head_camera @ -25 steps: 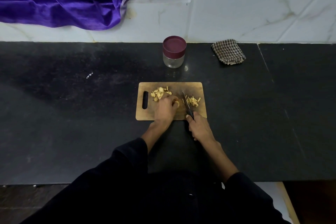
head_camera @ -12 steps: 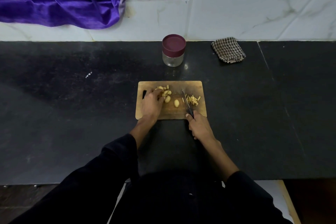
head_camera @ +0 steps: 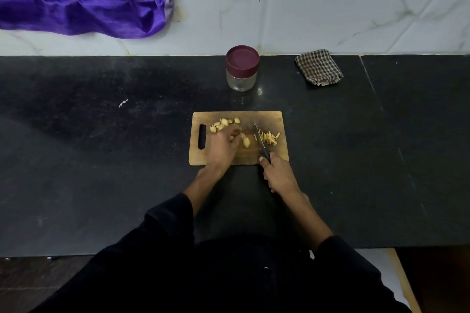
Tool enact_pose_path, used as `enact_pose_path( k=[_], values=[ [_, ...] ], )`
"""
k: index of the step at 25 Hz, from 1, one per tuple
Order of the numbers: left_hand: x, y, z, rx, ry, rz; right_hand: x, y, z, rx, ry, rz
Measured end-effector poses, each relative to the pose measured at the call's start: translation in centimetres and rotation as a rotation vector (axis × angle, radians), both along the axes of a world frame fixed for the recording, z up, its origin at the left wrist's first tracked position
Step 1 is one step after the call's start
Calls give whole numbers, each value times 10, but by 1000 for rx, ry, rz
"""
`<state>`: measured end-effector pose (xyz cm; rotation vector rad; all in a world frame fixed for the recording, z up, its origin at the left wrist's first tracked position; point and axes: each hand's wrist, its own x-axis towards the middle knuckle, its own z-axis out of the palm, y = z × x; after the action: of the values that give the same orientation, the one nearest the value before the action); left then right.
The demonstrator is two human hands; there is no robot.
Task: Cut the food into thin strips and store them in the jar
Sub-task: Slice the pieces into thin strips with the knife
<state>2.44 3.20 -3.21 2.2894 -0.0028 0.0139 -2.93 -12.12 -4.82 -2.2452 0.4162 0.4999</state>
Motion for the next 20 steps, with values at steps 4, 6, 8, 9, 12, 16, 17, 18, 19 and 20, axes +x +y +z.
enact_pose_path(
  k=[4, 6, 8, 9, 12, 16, 17, 18, 19, 20],
  values=[
    [3, -10, -2, 15, 52, -95, 0, 0, 1, -4, 14, -3],
    [5, -12, -5, 10, 67, -115, 0, 0, 3, 5, 18, -2],
    [5, -13, -7, -3, 75, -105, 0, 0, 5, 18, 23, -3],
    [6, -13, -9, -4, 72, -98, -1, -1, 5, 20, 28, -3],
    [5, -11, -10, 19, 48, -79, -1, -1, 7, 34, 41, -3],
    [0, -8, -12, 32, 33, -64, -3, 0, 11, 36, 30, -6],
    [-1, -7, -13, 38, 31, -71, -4, 1, 12, 35, 27, -7],
    [-2, -7, -14, 41, 31, -78, -5, 2, 14, 40, 26, -6],
    [-4, -7, -14, 40, 30, -82, -7, 4, 16, 50, 26, -4],
    [-5, -8, -15, 30, 28, -80, -8, 6, 19, 59, 28, 2]
  ],
)
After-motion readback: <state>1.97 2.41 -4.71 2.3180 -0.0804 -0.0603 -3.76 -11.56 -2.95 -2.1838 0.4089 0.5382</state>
